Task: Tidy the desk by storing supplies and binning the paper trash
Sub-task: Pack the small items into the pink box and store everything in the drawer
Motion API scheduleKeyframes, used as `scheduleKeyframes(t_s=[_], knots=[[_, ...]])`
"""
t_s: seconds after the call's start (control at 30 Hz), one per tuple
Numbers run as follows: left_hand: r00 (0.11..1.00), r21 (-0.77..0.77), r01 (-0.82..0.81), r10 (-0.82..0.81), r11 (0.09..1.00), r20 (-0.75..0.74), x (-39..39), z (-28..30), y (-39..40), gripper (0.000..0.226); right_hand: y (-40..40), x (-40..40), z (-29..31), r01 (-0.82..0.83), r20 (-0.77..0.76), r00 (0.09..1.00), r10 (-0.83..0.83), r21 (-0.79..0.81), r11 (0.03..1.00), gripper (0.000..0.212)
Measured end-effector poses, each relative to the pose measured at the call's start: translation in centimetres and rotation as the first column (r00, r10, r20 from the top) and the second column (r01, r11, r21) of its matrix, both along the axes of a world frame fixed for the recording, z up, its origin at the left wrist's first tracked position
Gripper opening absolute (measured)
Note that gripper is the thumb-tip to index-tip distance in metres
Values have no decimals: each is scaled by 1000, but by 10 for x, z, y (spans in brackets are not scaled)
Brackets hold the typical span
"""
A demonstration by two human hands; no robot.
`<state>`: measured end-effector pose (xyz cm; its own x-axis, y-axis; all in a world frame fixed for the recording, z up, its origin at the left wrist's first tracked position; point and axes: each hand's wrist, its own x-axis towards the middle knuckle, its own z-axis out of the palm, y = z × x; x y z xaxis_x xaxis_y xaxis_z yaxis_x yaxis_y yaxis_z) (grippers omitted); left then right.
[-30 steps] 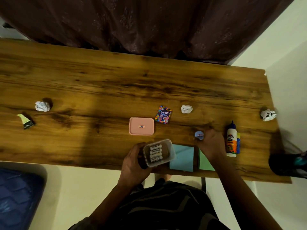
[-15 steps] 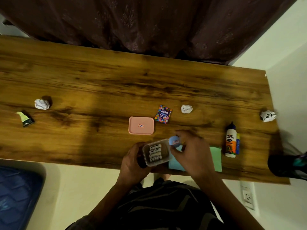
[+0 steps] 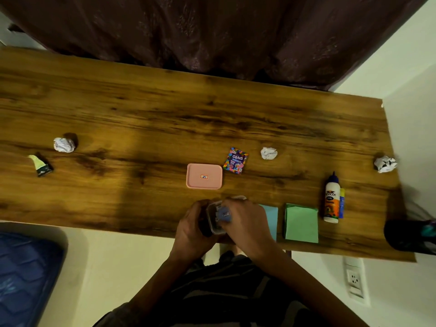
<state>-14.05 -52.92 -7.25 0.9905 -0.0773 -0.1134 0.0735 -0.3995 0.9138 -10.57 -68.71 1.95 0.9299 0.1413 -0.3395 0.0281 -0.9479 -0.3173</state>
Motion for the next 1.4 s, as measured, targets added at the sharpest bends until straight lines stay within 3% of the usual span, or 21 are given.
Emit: scheduleKeyframes(t_s=[0.17,0.47,0.7,0.9,1.0,1.13,1.3,1.4], knots=[[1000,-6,0,0,1000,0,1,4,-1,73,-7,-2,-4,23,15,1000,-23,12,1000,42],[997,-30,16,-18,999,-70,1,-4,1,78,3,38,20,64,165,983,-77,80,995,25],[997,-14,-3,2,1000,-76,1,2,-2,75,35,94,-18,-154,10,988,154,-5,988,64],[998,-34,10,-12,999,-68,2,5,0,75,50,109,-37,-327,13,943,332,-132,936,89],[997,-43,22,-26,999,-79,2,4,2,77,49,112,-38,-327,47,941,335,-125,937,85],[994,-26,61,-63,998,-90,5,4,6,79,39,108,-32,-269,38,962,269,-5,963,104],[991,-75,89,-96,993,-95,10,9,7,69,7,83,11,-181,148,977,155,183,966,114],[993,-75,89,-95,993,-77,11,10,8,70,-18,51,37,-174,128,980,153,173,969,117]])
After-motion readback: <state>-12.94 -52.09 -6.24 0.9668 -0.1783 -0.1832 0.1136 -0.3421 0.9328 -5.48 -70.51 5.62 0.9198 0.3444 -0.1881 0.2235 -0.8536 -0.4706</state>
